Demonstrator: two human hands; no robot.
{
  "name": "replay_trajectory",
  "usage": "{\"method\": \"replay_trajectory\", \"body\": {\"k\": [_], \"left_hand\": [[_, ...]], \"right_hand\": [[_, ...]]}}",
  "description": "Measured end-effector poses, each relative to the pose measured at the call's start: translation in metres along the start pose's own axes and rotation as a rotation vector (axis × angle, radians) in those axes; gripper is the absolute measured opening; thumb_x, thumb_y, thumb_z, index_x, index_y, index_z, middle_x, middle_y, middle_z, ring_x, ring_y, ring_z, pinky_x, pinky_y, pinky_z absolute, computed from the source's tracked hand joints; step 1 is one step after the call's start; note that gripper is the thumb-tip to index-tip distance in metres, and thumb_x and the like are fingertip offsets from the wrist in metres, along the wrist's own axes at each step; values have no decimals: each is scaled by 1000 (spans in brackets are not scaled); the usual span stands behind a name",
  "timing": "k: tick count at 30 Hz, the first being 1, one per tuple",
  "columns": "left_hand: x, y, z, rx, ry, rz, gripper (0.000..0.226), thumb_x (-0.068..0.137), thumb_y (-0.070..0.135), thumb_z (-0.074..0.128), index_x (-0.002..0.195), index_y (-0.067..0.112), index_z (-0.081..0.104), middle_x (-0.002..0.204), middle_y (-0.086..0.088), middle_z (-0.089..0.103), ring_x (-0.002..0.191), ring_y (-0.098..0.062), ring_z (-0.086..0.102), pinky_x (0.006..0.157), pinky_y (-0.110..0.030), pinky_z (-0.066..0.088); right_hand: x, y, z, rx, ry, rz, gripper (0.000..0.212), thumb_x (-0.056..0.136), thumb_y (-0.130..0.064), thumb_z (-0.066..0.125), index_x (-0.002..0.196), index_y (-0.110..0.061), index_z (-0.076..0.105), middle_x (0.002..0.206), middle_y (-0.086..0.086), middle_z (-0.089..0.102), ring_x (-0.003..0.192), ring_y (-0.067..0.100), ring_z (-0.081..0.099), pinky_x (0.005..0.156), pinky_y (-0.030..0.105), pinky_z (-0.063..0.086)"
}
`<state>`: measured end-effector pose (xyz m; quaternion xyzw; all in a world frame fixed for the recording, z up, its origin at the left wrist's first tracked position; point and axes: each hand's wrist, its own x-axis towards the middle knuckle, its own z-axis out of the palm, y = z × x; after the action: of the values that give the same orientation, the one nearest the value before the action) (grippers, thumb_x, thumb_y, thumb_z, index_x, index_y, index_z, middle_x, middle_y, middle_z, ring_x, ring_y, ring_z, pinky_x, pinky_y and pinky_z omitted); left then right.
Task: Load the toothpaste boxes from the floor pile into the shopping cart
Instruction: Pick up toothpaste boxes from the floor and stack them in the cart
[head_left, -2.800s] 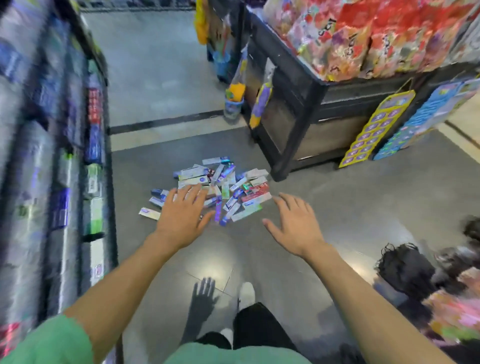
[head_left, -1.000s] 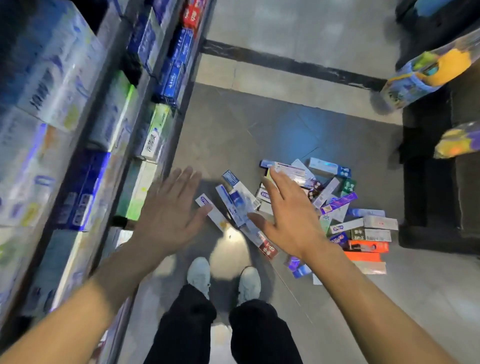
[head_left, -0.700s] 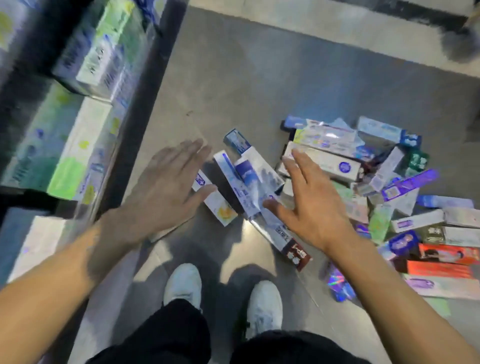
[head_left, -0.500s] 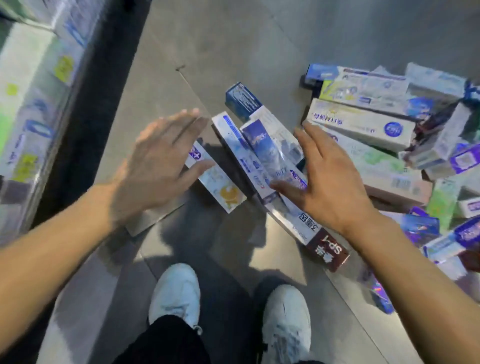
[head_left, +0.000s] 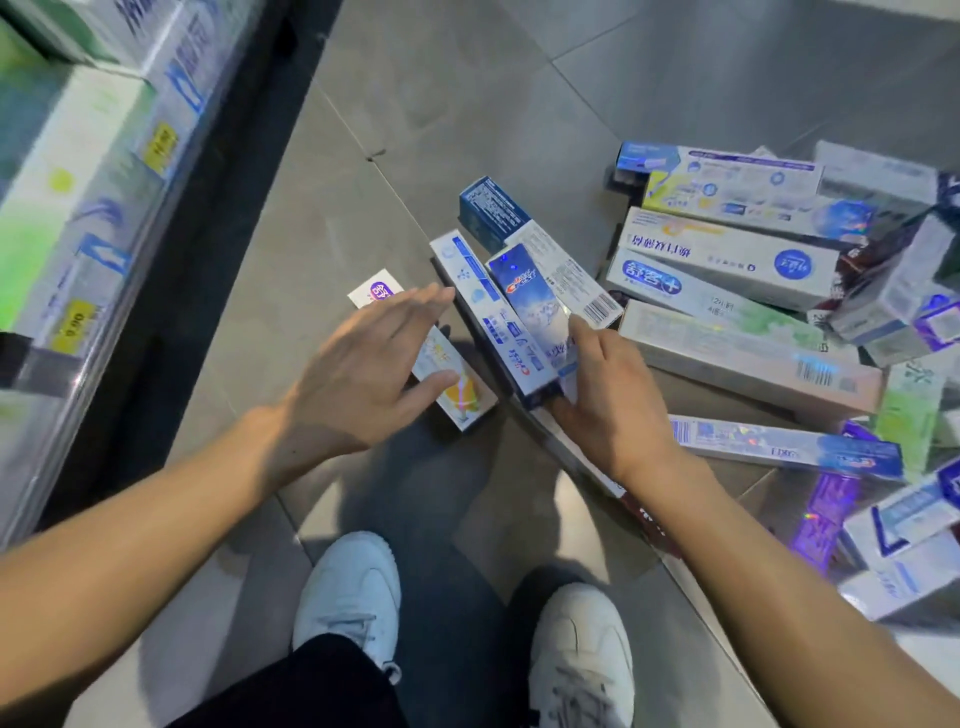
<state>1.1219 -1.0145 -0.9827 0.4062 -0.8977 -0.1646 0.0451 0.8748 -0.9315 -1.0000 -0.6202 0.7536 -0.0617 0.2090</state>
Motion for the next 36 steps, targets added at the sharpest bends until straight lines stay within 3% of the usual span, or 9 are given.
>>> {"method": "replay_trajectory", "body": {"k": [7, 12, 17, 19, 22, 27, 29, 33, 36], "left_hand": [[0, 5, 3, -164, -44, -128, 68, 101, 51, 49, 157, 19, 28, 160, 0, 37, 145, -17, 34, 117, -24, 20], [15, 26, 5, -430, -64, -400, 64, 100, 48, 54, 156, 24, 32, 152, -1, 47, 138, -18, 42, 109, -32, 34], [47, 48, 17, -624, 8, -634, 52, 99, 46, 57, 143, 19, 49, 117, 4, 62, 115, -19, 57, 92, -28, 39], [62, 56, 22, -745, 11, -794, 52, 97, 51, 56, 138, 19, 50, 118, 3, 64, 112, -20, 58, 91, -31, 42], [86, 60, 31, -1026, 51, -1010, 56, 89, 57, 65, 129, 19, 53, 119, -1, 67, 106, -24, 65, 90, -35, 51], [106, 61, 35, -1168, 77, -1110, 45, 86, 35, 78, 118, 14, 54, 100, -4, 67, 80, -17, 66, 57, -28, 49], [107, 57, 36, -1206, 71, -1106, 44, 85, 30, 77, 120, 12, 57, 101, -7, 70, 82, -19, 69, 61, -31, 54], [98, 47, 30, -1392, 97, -1094, 31, 87, 19, 66, 116, 9, 63, 86, -8, 71, 78, -21, 70, 75, -36, 57], [86, 40, 23, -1451, 108, -1064, 34, 88, 23, 66, 119, 9, 60, 87, -10, 74, 79, -21, 72, 82, -38, 56]], "right_hand": [[1, 9, -1, 216, 52, 129, 51, 82, -14, 71, 129, -5, 53, 121, 16, 60, 111, 34, 52, 88, 34, 36], [-8, 8, -13, 442, 111, 223, 42, 87, -18, 73, 119, -12, 46, 99, -4, 57, 80, 18, 50, 63, 29, 28], [-8, 7, -16, 685, 139, 321, 39, 83, -35, 78, 99, -36, 42, 93, -4, 70, 68, 19, 65, 60, 42, 57], [-8, 7, -17, 746, 137, 354, 41, 82, -30, 80, 103, -37, 45, 96, -7, 69, 72, 12, 67, 60, 39, 58], [-9, 6, -19, 875, 128, 393, 43, 85, -17, 78, 116, -26, 50, 98, -11, 66, 73, -2, 64, 52, 19, 53], [-12, 6, -12, 942, 103, 406, 46, 85, -12, 77, 120, -26, 49, 99, -12, 64, 81, 4, 64, 55, 20, 53], [-12, 7, -10, 939, 101, 415, 47, 85, -14, 78, 121, -27, 50, 97, -16, 63, 84, 3, 63, 64, 25, 55], [-9, 2, -12, 974, 115, 423, 47, 85, -13, 78, 119, -26, 50, 96, -15, 63, 80, 3, 63, 55, 18, 54], [-4, -5, -15, 991, 111, 411, 50, 84, -13, 79, 123, -25, 50, 102, -9, 66, 83, 8, 65, 63, 27, 57]]}}
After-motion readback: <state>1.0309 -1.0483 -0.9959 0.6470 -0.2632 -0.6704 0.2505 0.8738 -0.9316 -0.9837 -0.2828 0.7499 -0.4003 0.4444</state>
